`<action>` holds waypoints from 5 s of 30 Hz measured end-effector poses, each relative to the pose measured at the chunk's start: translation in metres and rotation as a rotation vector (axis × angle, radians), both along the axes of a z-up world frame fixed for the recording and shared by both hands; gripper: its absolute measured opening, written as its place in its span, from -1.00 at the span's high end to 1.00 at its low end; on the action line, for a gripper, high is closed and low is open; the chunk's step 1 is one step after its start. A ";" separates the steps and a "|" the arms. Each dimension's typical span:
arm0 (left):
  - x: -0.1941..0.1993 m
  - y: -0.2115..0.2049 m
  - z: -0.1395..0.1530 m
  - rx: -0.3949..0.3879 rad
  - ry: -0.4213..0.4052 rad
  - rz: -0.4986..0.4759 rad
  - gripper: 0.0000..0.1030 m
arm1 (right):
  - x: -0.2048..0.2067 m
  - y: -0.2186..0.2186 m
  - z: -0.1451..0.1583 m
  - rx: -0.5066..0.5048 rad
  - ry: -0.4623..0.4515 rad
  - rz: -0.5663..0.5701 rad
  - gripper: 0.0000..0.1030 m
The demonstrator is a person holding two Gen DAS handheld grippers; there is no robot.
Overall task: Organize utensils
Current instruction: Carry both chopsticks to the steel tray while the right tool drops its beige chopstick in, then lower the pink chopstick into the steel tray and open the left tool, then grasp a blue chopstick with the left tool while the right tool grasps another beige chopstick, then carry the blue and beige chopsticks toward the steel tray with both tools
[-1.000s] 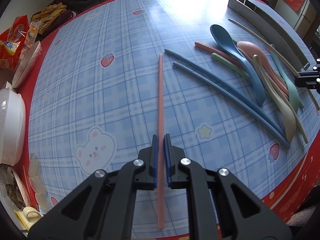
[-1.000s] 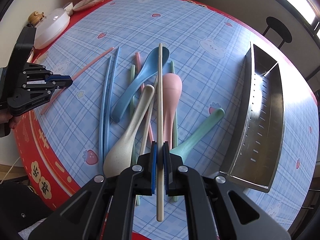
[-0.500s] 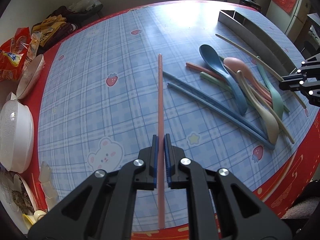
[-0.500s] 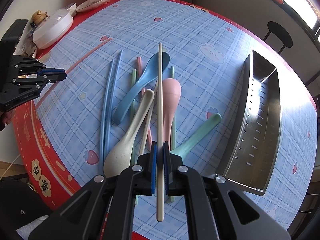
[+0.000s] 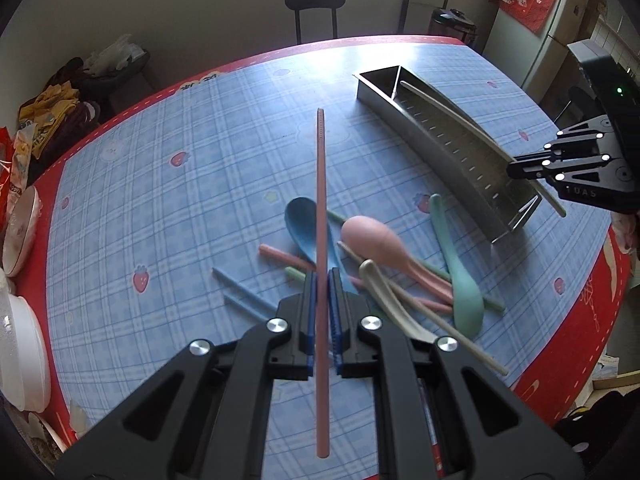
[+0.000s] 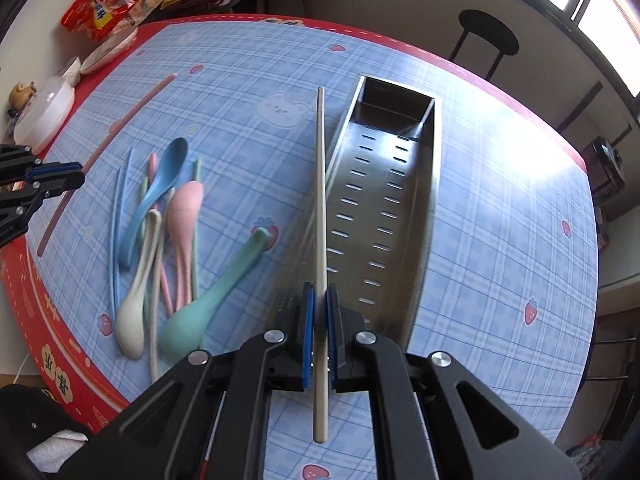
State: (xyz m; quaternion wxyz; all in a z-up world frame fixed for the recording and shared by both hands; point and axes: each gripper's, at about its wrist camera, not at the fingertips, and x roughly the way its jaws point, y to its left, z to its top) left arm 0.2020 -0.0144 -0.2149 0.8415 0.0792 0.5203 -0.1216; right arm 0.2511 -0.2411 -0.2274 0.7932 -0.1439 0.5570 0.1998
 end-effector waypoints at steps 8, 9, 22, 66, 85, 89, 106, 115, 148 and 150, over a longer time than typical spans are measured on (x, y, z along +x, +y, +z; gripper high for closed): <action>0.029 -0.023 -0.003 -0.047 0.031 0.031 0.80 | 0.043 -0.016 -0.014 0.059 0.052 -0.128 0.88; 0.030 -0.023 -0.003 -0.051 0.033 0.036 0.80 | 0.045 -0.017 -0.016 0.059 0.054 -0.135 0.88; 0.080 -0.089 -0.013 -0.273 0.154 0.095 0.80 | 0.055 -0.037 -0.012 0.049 0.047 -0.132 0.64; -0.052 0.075 -0.044 -0.071 0.133 0.324 0.09 | -0.064 0.065 -0.016 0.152 0.101 0.086 0.56; -0.059 0.086 -0.060 -0.150 0.158 0.383 0.10 | -0.076 0.115 -0.054 0.134 0.173 0.162 0.69; -0.048 0.065 -0.063 -0.132 0.144 0.354 0.00 | -0.076 0.117 -0.058 0.135 0.178 0.172 0.78; -0.029 0.020 -0.085 -0.013 0.169 0.273 -0.14 | -0.075 0.104 -0.060 0.188 0.193 0.160 0.87; -0.030 0.016 -0.090 0.044 0.183 0.242 -0.15 | -0.074 0.102 -0.059 0.188 0.197 0.159 0.87; -0.107 0.088 -0.093 -0.010 0.068 0.258 0.70 | -0.076 0.121 -0.061 0.074 0.196 0.155 0.87; -0.112 0.087 -0.092 -0.016 0.050 0.287 0.70 | -0.077 0.123 -0.061 0.066 0.188 0.154 0.87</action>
